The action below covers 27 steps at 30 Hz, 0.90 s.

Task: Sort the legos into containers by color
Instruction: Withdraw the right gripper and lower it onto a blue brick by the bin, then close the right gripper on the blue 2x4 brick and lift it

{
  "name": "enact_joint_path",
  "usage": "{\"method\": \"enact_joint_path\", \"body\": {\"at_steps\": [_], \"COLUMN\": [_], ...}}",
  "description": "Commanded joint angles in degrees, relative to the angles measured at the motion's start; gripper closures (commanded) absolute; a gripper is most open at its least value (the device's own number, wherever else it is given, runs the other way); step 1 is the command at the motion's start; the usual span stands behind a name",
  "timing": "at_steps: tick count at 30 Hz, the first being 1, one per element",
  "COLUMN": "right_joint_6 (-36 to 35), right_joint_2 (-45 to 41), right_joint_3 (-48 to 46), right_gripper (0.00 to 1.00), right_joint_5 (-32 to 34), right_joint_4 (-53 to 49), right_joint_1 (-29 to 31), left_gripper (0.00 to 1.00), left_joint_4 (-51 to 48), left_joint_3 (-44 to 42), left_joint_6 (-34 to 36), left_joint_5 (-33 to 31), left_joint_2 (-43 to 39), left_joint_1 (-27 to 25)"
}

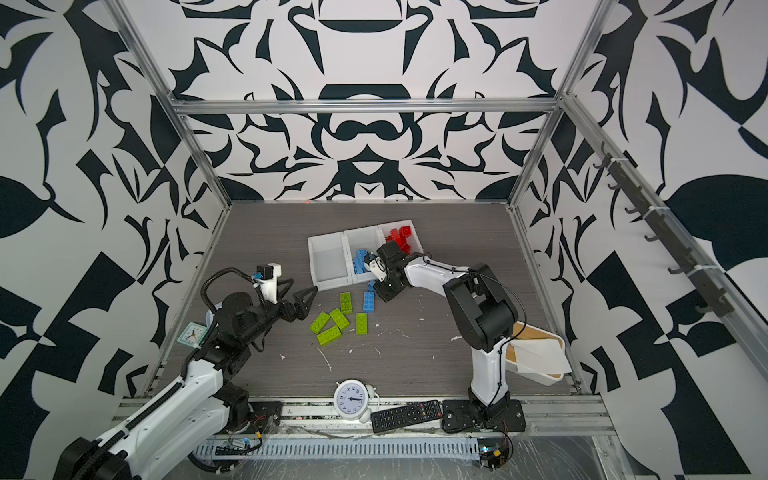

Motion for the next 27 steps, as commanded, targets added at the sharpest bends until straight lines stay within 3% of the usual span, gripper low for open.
{"method": "enact_joint_path", "body": {"at_steps": [1, 12, 20, 27], "right_joint_6": [0.3, 2.9, 11.8, 17.8], "right_joint_2": [-3.4, -11.6, -25.9, -31.2], "right_joint_3": [-0.3, -8.9, -16.2, -11.1], "right_gripper": [0.71, 0.79, 0.81, 0.82], "right_joint_5": [1.4, 2.7, -0.3, 5.1], "right_joint_4": [0.4, 1.3, -1.3, -4.6], "right_joint_1": [0.2, 1.1, 1.7, 1.7], "left_gripper": [0.0, 0.0, 0.0, 0.0], "left_joint_4": [-0.1, -0.1, -0.1, 0.4], "left_joint_3": [-0.4, -0.4, -0.4, -0.3], "left_joint_6": [0.1, 0.2, 0.0, -0.3], "left_joint_5": [0.0, -0.3, 0.0, 0.3], "left_joint_2": [-0.7, -0.7, -0.9, 0.2], "left_joint_1": [-0.1, -0.1, -0.1, -0.1]}}
